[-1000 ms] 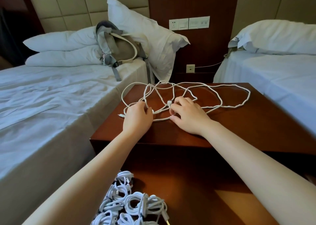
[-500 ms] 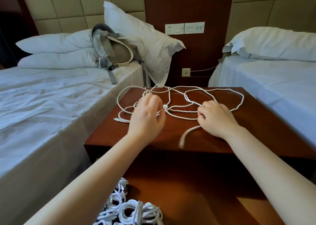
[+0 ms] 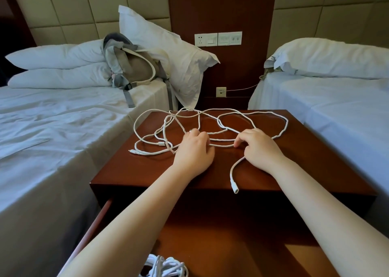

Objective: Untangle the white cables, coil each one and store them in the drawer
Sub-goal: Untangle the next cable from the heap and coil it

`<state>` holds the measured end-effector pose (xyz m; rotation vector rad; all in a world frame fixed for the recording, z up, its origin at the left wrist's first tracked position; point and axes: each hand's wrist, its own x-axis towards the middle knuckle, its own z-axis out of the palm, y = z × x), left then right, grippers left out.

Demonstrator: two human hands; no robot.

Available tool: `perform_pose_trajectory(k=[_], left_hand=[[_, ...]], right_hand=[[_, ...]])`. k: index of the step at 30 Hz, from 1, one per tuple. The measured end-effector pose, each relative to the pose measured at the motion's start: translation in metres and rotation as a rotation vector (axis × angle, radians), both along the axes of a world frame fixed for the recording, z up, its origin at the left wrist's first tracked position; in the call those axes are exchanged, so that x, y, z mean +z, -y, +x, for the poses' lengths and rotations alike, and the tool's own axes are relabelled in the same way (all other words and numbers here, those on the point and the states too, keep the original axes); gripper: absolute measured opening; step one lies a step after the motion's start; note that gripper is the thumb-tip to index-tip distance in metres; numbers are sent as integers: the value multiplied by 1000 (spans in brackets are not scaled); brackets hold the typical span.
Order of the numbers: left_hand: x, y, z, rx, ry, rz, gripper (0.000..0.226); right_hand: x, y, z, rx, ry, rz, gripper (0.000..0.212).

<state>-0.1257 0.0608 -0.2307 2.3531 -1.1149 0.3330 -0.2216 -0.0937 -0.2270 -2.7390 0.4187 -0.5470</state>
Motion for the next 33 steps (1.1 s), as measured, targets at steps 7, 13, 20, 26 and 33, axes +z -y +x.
perform_pose_trajectory(k=[7,13,20,26,33], left_hand=[[-1,-2,18,79,-22,125,24],[3,-7,26,66,105,289,20],[2,-10,23,-202,62,-242,28],[18,-4,11,-139,-431,-329,30],[26,-9,11,-412,-1051,-342,55]], right_hand=[[-8,-4,7,13,100,-250,21],[-11,-10,15,16,115,-392,17],[-15,-5,16,-76,356,-370,15],[-13,-5,15,-11,328,-282,16],[-9,-6,14,11,327,-201,14]])
